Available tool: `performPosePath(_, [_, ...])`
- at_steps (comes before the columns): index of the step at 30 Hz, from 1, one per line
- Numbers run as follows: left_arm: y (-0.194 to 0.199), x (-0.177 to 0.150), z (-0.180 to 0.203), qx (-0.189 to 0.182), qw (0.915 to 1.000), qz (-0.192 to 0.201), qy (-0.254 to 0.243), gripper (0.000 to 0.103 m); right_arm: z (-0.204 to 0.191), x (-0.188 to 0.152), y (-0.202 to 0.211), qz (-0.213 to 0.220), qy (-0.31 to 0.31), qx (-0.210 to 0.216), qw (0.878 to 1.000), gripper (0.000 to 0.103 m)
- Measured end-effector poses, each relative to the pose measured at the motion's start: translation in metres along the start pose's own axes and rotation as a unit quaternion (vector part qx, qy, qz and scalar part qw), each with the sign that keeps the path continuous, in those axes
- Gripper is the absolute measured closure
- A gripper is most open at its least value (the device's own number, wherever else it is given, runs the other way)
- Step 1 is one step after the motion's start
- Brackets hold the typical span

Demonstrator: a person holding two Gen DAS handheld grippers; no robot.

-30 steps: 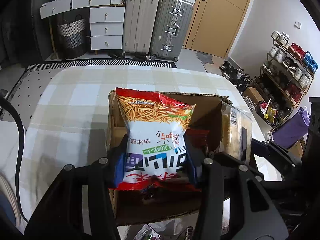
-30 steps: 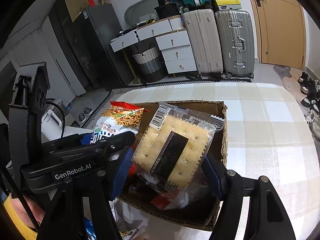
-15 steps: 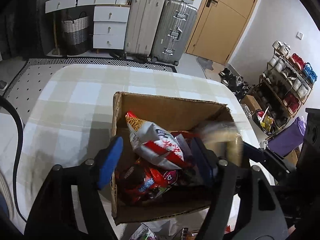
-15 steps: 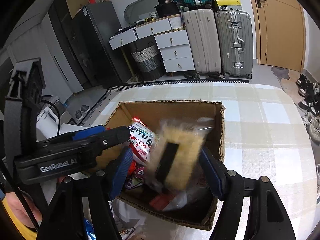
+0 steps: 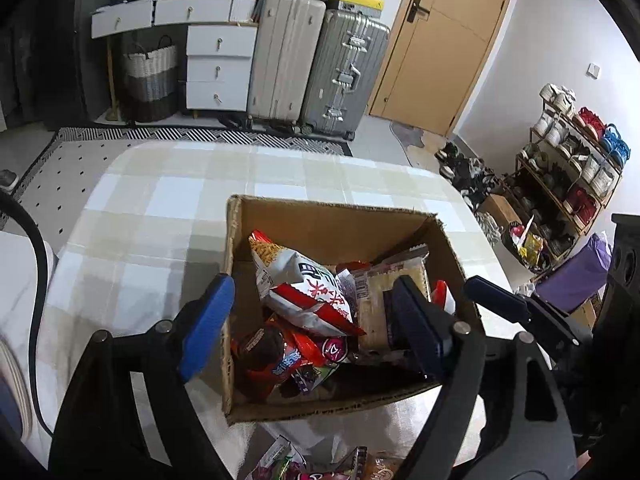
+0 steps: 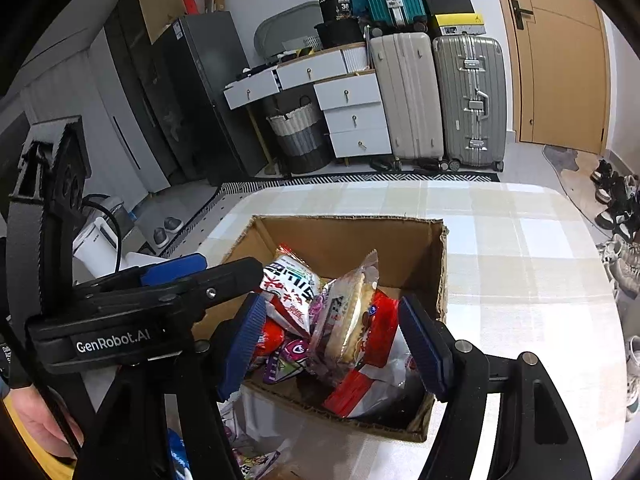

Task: Organize snacks
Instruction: 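Open both grippers to drop the packets into the box, then move both tools back to the remaining snacks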

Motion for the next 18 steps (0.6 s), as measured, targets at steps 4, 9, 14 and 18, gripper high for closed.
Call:
performPosePath(4, [0.024, -0.003, 0.004, 0.000, 0.9995, 0.030, -0.005, 0.023, -0.002, -0.001, 0.018, 0.025, -0.005, 0.005, 1.000, 0.033])
performPosePath(9, [0.049, -0.007, 0.012, 0.001, 0.9992, 0.040, -0.005, 0.022, -0.006, -0.004, 0.034, 0.035, -0.011, 0.006, 0.999, 0.033])
performPosePath(14, [0.076, -0.011, 0.019, 0.002, 0.9988, 0.049, -0.006, 0.022, -0.005, -0.006, 0.060, 0.052, -0.022, 0.010, 0.998, 0.033])
performPosePath(18, [0.104, -0.019, 0.027, 0.004, 0.9982, 0.059, -0.012, 0.022, -0.007, -0.008, 0.082, 0.062, -0.027, 0.014, 0.998, 0.033])
Point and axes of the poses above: each gripper's, at about its wrist camera, not at the fingertips, and y roughly against the way its jaws point, z to its right, x to its top, the point moved 2 cm from there along -y, roughly the way its jaws point, and after that the axes turned 5 degrees about -x, right-handed, at the moved point
